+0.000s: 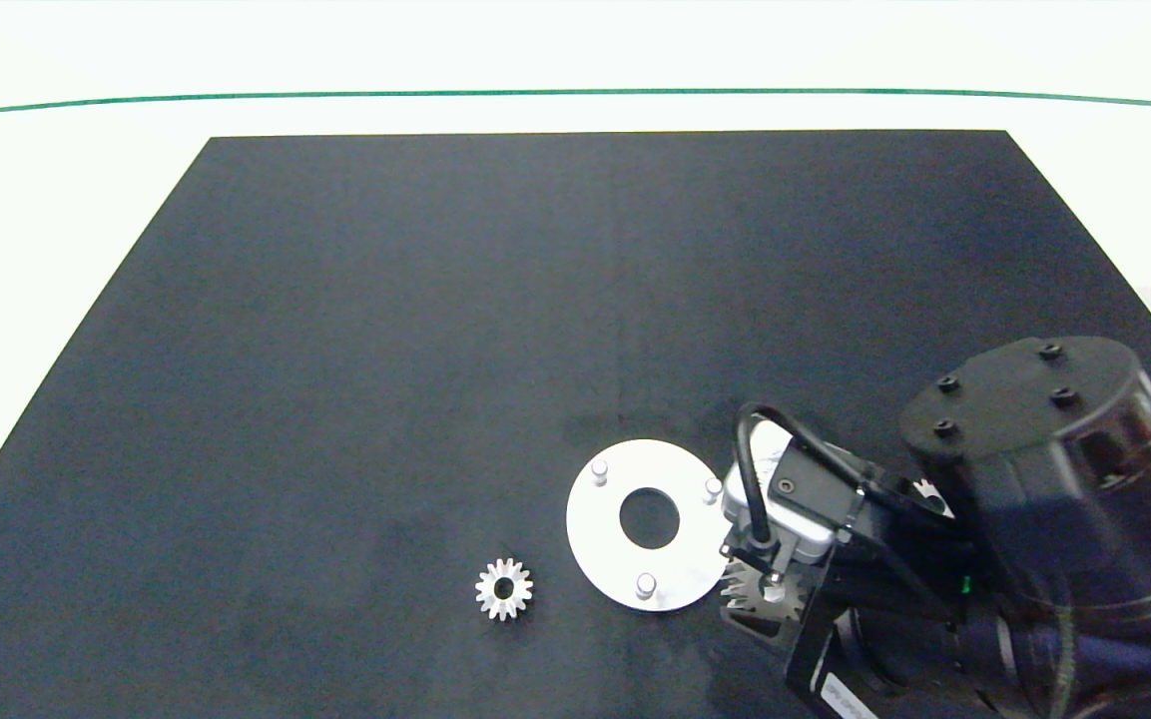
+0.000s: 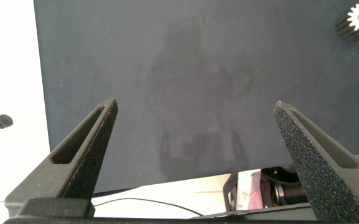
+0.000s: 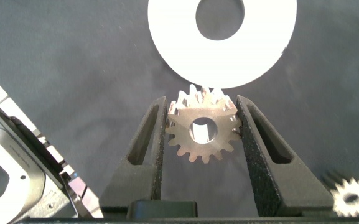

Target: Install three planetary gears onto the carrier pins

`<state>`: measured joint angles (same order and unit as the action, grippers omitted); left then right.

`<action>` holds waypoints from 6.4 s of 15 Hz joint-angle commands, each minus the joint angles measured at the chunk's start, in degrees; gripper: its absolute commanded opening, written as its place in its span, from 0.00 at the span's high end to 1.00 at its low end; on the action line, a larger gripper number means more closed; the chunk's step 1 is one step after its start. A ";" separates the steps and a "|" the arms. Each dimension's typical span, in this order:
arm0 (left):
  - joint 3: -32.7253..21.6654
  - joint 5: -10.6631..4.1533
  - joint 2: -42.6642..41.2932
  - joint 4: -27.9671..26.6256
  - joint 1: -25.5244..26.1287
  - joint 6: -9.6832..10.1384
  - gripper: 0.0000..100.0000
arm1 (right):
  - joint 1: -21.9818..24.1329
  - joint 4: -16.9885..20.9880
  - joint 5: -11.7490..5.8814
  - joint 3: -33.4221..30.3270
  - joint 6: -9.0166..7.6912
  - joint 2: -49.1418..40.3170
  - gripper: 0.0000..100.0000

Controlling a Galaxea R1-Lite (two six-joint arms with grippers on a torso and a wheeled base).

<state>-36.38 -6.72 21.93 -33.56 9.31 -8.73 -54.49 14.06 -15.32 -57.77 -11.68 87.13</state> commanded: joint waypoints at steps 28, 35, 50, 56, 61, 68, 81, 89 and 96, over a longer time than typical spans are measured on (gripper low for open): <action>-1.68 0.04 -0.05 -0.10 0.18 -0.15 0.00 | -1.67 -0.08 -0.23 -10.96 1.22 15.88 0.90; -2.56 0.04 -0.05 -0.19 0.53 -0.15 0.00 | -1.58 -0.08 -3.05 -10.87 1.40 16.32 0.90; -3.53 0.04 0.13 -0.19 0.62 -0.15 0.00 | -1.41 -0.08 -3.31 -11.05 2.71 17.11 0.00; -3.53 0.04 -0.05 -0.19 0.62 -0.15 0.00 | 0.61 2.82 -3.13 -8.94 3.07 7.97 0.00; -3.35 0.04 -0.40 -0.28 0.62 -0.06 0.00 | 18.63 15.12 2.23 6.00 2.45 -18.84 0.00; -3.35 0.13 -1.28 -0.37 1.41 0.03 0.00 | 42.10 13.45 11.19 14.44 -1.42 -27.98 0.00; -4.05 0.04 -1.80 -0.37 1.41 -0.06 0.00 | 42.54 -6.67 15.50 15.58 -0.36 -9.78 0.00; -4.49 0.04 -1.72 -0.37 1.32 -0.06 0.00 | 42.36 -11.42 15.50 15.06 -0.45 -3.98 0.09; -3.88 0.04 -1.28 -0.37 1.58 -0.06 0.00 | 41.13 -13.35 15.50 14.44 -0.19 -1.34 0.22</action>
<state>-40.46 -6.63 20.55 -33.73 10.83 -8.75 -13.09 0.74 0.16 -43.30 -11.82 84.90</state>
